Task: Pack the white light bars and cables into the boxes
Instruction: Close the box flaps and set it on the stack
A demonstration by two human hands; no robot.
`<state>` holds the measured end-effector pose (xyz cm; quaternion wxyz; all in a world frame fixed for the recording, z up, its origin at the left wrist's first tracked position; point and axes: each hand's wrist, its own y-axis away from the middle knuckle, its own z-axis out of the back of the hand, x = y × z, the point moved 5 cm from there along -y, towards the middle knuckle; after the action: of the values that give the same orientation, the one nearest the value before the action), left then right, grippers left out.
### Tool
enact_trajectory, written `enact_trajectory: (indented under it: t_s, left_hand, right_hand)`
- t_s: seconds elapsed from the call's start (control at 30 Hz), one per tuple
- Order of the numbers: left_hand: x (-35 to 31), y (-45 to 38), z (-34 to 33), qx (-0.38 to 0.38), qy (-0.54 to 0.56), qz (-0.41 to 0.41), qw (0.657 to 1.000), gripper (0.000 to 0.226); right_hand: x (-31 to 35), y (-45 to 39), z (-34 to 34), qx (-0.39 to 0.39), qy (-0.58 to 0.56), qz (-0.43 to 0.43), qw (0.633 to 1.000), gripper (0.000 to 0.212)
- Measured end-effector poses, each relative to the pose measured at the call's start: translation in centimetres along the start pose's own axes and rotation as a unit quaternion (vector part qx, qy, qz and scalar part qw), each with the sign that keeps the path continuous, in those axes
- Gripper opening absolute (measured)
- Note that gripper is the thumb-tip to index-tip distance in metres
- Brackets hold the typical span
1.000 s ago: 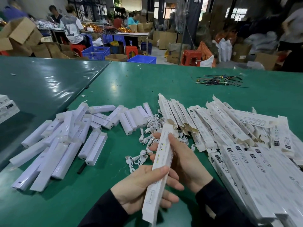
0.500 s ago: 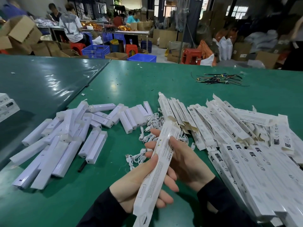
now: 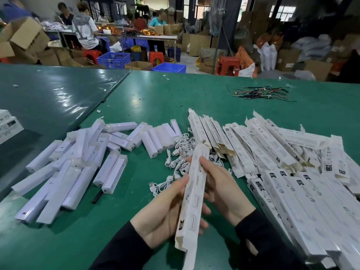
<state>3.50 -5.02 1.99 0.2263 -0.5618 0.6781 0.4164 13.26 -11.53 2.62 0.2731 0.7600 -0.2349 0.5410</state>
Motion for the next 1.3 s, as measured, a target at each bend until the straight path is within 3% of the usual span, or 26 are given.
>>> enact_trajectory:
  t_s: [0.13, 0.23, 0.4, 0.6, 0.8, 0.97, 1.03, 1.17, 1.3]
  left_hand:
    - [-0.4, 0.1, 0.4, 0.020, 0.049, -0.007, 0.999, 0.041]
    - [-0.3, -0.2, 0.7, 0.001, 0.012, -0.024, 1.000, 0.037]
    - [-0.5, -0.6, 2.2, -0.133, -0.130, -0.103, 0.977, 0.025]
    - [-0.6, -0.3, 1.9, -0.136, -0.159, -0.128, 0.970, 0.018]
    - [0.1, -0.6, 1.4, -0.118, -0.215, -0.117, 0.962, 0.041]
    - [0.4, -0.7, 1.1, -0.058, -0.207, -0.097, 0.972, 0.054]
    - [0.5, -0.8, 1.3, -0.071, -0.208, -0.098, 0.971, 0.061]
    - [-0.3, -0.6, 1.9, -0.124, -0.192, -0.187, 0.955, 0.065]
    - [-1.1, -0.3, 1.9, -0.127, -0.218, -0.242, 0.937, 0.062]
  right_hand:
    - [0.2, 0.3, -0.6, 0.068, -0.098, -0.028, 0.992, 0.047]
    - [0.2, 0.4, -0.9, 0.084, -0.119, -0.051, 0.988, 0.049]
    - [0.2, 0.0, 0.2, -0.022, -0.001, 0.022, 1.000, 0.029]
    - [0.5, 0.3, 0.3, -0.065, 0.024, 0.056, 0.996, 0.032]
    - [0.0, 0.2, -0.3, -0.068, 0.054, 0.089, 0.992, 0.044]
    - [0.3, 0.1, 0.0, -0.053, 0.065, 0.084, 0.993, 0.035]
    - [0.4, 0.2, 0.1, -0.051, 0.067, 0.088, 0.993, 0.034]
    - [0.6, 0.4, -0.1, -0.062, 0.088, 0.121, 0.987, 0.024]
    - [0.6, 0.6, -1.1, -0.047, 0.129, 0.160, 0.977, 0.020]
